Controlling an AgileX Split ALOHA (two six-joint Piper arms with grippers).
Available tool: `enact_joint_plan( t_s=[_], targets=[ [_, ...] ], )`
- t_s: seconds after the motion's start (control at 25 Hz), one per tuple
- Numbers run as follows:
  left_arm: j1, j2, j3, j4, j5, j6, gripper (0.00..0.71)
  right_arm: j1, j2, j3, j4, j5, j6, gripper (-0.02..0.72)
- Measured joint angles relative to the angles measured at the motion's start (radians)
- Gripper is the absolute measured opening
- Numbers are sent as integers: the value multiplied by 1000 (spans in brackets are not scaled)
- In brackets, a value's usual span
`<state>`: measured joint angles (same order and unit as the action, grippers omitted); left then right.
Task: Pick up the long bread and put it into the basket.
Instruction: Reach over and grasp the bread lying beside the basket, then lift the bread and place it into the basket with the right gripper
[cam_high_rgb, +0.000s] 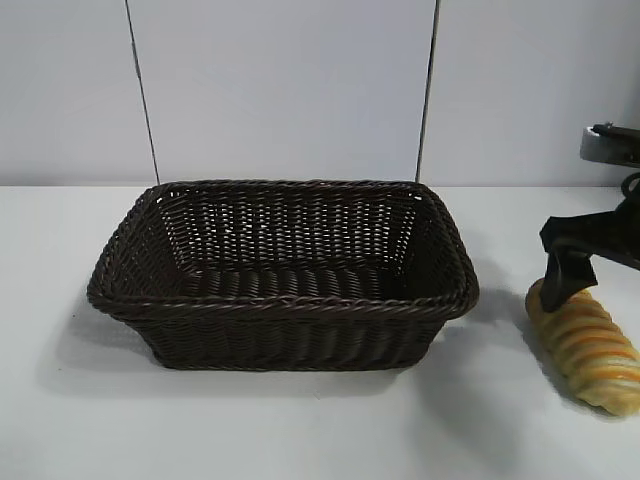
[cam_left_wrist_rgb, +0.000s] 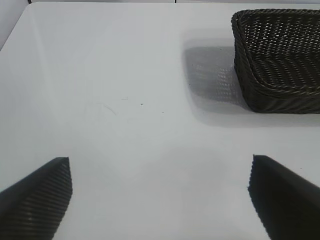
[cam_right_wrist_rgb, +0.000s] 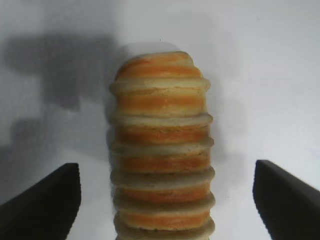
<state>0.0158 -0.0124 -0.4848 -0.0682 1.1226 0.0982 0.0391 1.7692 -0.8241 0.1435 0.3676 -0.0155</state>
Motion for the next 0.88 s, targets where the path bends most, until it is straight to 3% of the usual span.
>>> enact_joint_plan(
  t_s=[0.12,0.24,0.4,0.88],
  targets=[
    [0,0,0,0,0,0,694,0,1,0,0,-2,21,262],
    [0,0,0,0,0,0,694,0,1,0,1,-1,34,117],
    [0,0,0,0,0,0,694,0,-3,-11,1,38,41,102],
    [0,0,0,0,0,0,694,0,-124,-293,-3,351,49,94]
  ],
)
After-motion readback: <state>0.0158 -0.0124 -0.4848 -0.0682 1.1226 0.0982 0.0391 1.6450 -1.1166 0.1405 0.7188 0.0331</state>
